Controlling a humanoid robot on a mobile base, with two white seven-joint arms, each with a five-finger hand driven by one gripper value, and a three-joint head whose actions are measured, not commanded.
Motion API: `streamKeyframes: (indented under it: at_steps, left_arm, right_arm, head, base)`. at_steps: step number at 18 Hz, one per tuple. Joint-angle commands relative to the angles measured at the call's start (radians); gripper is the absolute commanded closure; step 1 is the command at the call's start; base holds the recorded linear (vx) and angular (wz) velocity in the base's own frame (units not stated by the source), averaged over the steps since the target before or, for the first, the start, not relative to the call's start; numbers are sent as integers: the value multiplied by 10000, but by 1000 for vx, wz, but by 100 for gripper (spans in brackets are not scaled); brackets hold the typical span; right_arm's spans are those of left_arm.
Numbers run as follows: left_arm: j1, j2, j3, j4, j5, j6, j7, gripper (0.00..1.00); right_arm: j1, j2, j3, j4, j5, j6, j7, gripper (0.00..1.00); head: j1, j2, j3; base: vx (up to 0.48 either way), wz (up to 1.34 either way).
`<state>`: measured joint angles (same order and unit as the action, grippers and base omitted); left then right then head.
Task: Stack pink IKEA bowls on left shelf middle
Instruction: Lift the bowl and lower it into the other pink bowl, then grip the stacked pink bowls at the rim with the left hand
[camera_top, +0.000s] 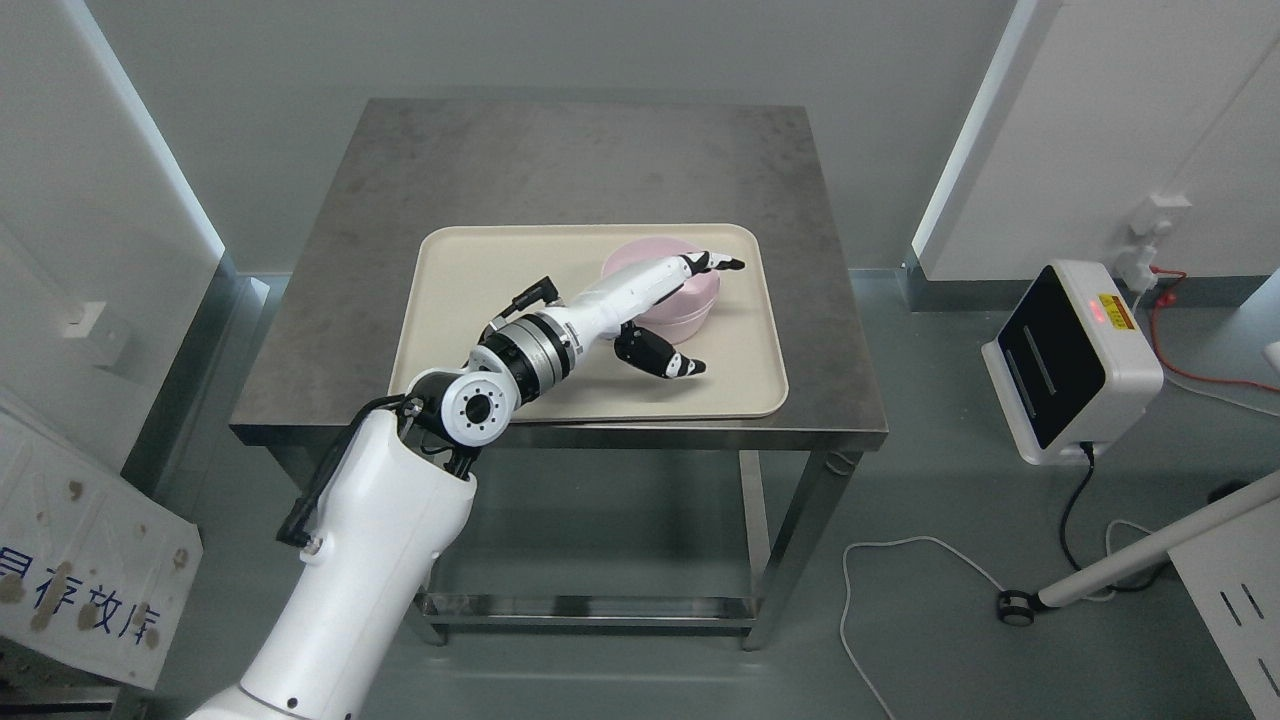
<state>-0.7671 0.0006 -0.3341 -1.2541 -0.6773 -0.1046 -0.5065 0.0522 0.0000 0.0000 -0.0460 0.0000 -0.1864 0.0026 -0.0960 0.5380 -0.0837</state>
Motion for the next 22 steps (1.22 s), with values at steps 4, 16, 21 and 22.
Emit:
streamKeyframes:
  at_steps: [4, 16, 21, 22]
  left_arm:
    - [-336, 169, -126, 714, -2216, 48, -27, 39]
    - [-383, 169, 73, 868, -2907, -349, -43, 80]
    - [-582, 169, 961, 838, -2799, -810, -27, 98]
    - [-612, 169, 1236, 731, -2678, -826, -43, 98]
  right_arm:
    - [0, -175, -92, 0, 77, -7, 5, 0]
    - [0, -175, -92, 0, 77, 8, 5, 0]
    - [0, -175, -92, 0, 77, 8, 5, 0]
    - [0, -175, -92, 0, 77, 8, 5, 0]
  head:
    - [0, 0, 0]
    - [0, 0, 0]
    - [0, 0, 0]
    - [0, 0, 0]
  base:
    - [0, 0]
    - [0, 0]
    - [0, 0]
    - [0, 0]
